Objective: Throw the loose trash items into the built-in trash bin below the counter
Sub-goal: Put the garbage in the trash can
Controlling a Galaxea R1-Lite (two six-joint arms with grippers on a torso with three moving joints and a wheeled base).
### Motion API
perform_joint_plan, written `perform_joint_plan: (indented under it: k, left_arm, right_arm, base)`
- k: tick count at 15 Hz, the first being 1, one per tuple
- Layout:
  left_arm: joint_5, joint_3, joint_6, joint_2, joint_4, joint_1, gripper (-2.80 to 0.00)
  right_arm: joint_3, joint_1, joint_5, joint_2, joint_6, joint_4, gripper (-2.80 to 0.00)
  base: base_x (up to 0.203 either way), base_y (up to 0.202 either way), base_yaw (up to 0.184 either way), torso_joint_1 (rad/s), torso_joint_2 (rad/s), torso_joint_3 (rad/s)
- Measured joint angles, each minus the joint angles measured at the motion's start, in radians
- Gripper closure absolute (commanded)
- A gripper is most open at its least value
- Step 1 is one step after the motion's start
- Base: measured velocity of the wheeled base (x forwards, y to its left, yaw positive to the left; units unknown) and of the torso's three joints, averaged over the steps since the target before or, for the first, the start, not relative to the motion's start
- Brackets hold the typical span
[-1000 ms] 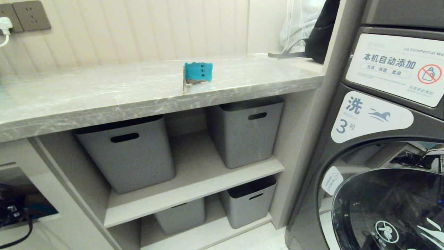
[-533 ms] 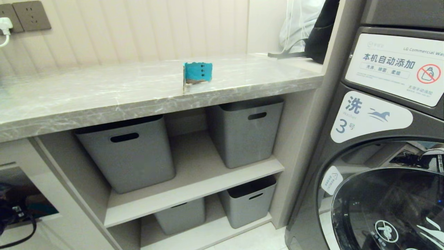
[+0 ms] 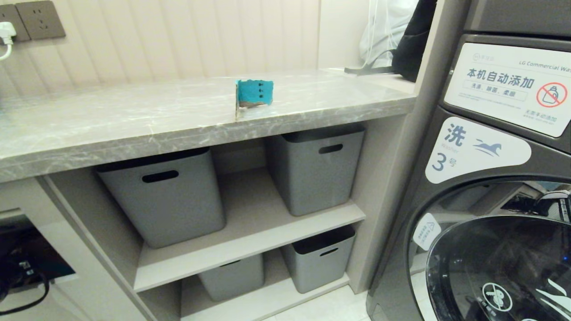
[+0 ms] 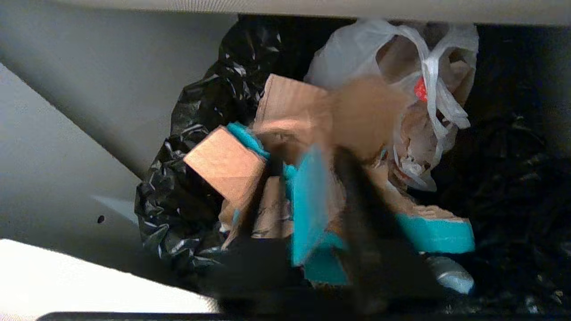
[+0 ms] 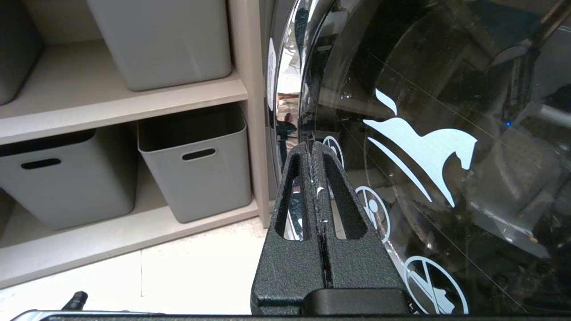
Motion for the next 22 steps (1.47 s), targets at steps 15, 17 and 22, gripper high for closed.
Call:
perform_joint_plan:
  k: [15, 17, 22]
  left_arm:
    - [0.0, 0.249, -0.022, -0.178, -0.013, 0.025, -2.8]
    - [-0.001, 0.297, -0.034, -0.236, -0.013, 0.027, -2.8]
    - [-0.001, 0.347, -0.037, -0.34, -0.013, 0.029, 0.0]
  right_arm:
    - [0.0, 0.0, 0.0, 0.0, 0.0, 0.0, 0.0]
    - [0.0, 0.0, 0.0, 0.0, 0.0, 0.0, 0.0]
    - [0.0, 0.0, 0.0, 0.0, 0.0, 0.0, 0.0]
  base:
    - [0.0, 0.0, 0.0, 0.0, 0.0, 0.0]
    - [0.0, 0.0, 0.0, 0.0, 0.0, 0.0]
    - [0.0, 0.0, 0.0, 0.0, 0.0, 0.0]
